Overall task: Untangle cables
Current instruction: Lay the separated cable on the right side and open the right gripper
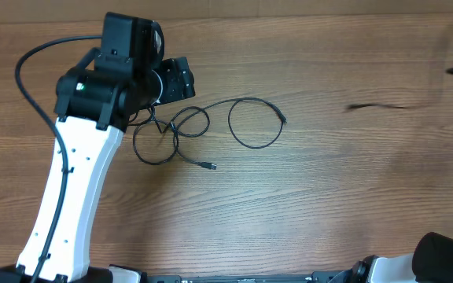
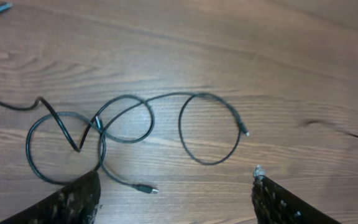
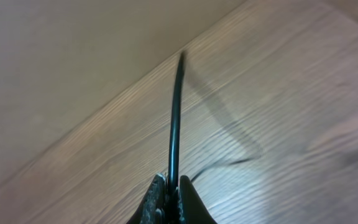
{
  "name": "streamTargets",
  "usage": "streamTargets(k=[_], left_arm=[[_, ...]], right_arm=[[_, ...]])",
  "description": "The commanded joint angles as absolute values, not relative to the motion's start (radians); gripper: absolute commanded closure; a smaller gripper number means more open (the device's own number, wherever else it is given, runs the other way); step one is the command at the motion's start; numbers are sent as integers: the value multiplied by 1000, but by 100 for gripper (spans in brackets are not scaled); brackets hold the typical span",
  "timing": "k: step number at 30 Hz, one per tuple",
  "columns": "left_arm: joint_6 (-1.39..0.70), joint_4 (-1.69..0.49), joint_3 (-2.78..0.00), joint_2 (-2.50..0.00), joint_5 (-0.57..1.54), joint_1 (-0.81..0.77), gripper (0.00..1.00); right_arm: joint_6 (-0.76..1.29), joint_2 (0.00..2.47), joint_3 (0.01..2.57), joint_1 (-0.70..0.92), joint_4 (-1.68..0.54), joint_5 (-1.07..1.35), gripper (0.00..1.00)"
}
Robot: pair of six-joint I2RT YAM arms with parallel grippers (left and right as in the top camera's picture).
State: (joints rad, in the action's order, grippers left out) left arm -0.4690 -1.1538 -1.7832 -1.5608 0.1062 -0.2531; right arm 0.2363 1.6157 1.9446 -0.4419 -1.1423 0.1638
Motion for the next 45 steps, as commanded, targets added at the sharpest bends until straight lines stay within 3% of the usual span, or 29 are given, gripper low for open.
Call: streamTargets(k=[1,10,26,34,39,45], left_arm=[[-468,-1168,-1793,-1595,89,-249,20],[-467,-1224,-1793,-1685,93,-249,28],[-467,-1227,-1793,-1707,93,-249,28],[-467,-1227,-1793,-1707,93,-249,40],[-467,-1226,-1793,-1707,93,-249,57],[-467,-1222,-1793,-1707,93,-249,58]], right_arm=[[204,1616,1953,-473,-1163,157,96],[181,1650,1942,-487,-1237,24,96],[182,1637,1946,-488,-1351,19,96],[214,1533,1946,-492,-1459,27,96],[217,1475,1946,-519,-1562,23,96],[260,1410,1946,-572,-1483,23,96]])
